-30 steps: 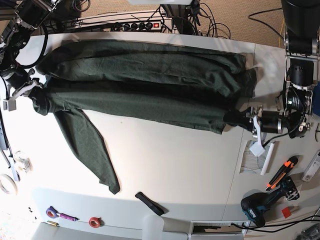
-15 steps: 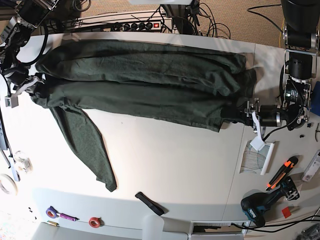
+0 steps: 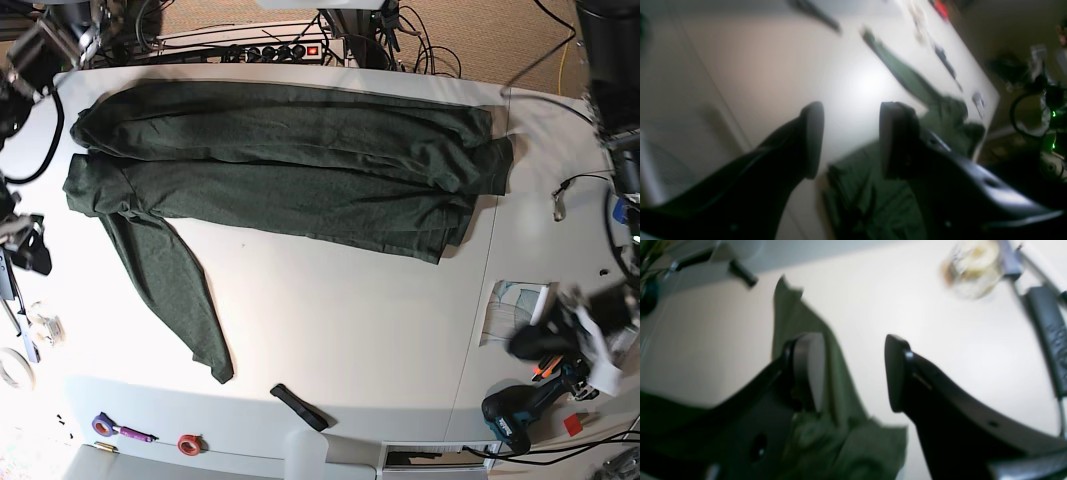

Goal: Layout the t-shirt on the table in an organized manner, then fold the t-shirt properly
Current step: 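Grasp the hanging sleeve with the right gripper and fold it onto the shirt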

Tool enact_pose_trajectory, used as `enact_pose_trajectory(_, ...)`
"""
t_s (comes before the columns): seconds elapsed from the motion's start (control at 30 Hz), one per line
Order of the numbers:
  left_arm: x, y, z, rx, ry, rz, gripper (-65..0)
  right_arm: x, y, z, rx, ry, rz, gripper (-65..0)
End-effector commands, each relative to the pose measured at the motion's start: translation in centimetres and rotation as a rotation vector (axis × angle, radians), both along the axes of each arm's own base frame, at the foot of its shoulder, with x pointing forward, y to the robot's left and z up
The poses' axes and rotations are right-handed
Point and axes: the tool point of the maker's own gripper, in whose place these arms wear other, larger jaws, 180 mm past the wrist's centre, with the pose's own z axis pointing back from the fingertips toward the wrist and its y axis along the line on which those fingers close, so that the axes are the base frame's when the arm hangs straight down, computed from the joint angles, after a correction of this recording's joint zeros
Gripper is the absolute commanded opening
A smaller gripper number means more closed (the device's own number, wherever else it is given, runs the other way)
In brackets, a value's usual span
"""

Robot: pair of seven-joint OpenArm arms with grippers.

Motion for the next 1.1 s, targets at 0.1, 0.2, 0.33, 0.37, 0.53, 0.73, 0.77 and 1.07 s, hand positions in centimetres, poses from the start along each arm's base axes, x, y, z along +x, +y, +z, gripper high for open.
enact_pose_trajectory(0.1,0.5,2.0,3.3,0.011,-0.082,0.033,-36.6,3.0,0.9,0.3,-0.032,-0.042,-0.001,-36.0)
enact_pose_trajectory(0.2,0.5,2.1,3.3,0.013,-0.08,0.036,-36.6,5.5,2.2,-2.8,0.03,0.011,0.032,-36.0)
enact_pose_trajectory(0.33,0.5,2.1,3.3,0.012,-0.081,0.036,-36.6,8.3,3.3,-7.4,0.139,0.126,0.047,-36.0)
enact_pose_trajectory(0.37,0.5,2.1,3.3,0.012,-0.081,0.036,-36.6,8.8,3.6,-8.3,0.161,0.153,0.046,-36.0)
enact_pose_trajectory(0.53,0.5,2.1,3.1,0.013,-0.077,0.034,-36.6,9.8,4.6,-11.8,0.184,0.286,0.051,-36.0)
enact_pose_trajectory(0.73,0.4,2.1,2.9,0.008,-0.074,0.038,-36.6,8.7,7.1,-15.5,0.149,0.446,0.066,-36.0)
enact_pose_trajectory(0.77,0.4,2.1,2.9,0.007,-0.073,0.037,-36.6,8.6,7.3,-16.2,0.134,0.473,0.058,-36.1)
enact_pose_trajectory(1.07,0.9,2.1,2.7,0.007,-0.084,0.064,-36.7,8.9,7.8,-16.4,0.089,0.504,0.034,-65.0)
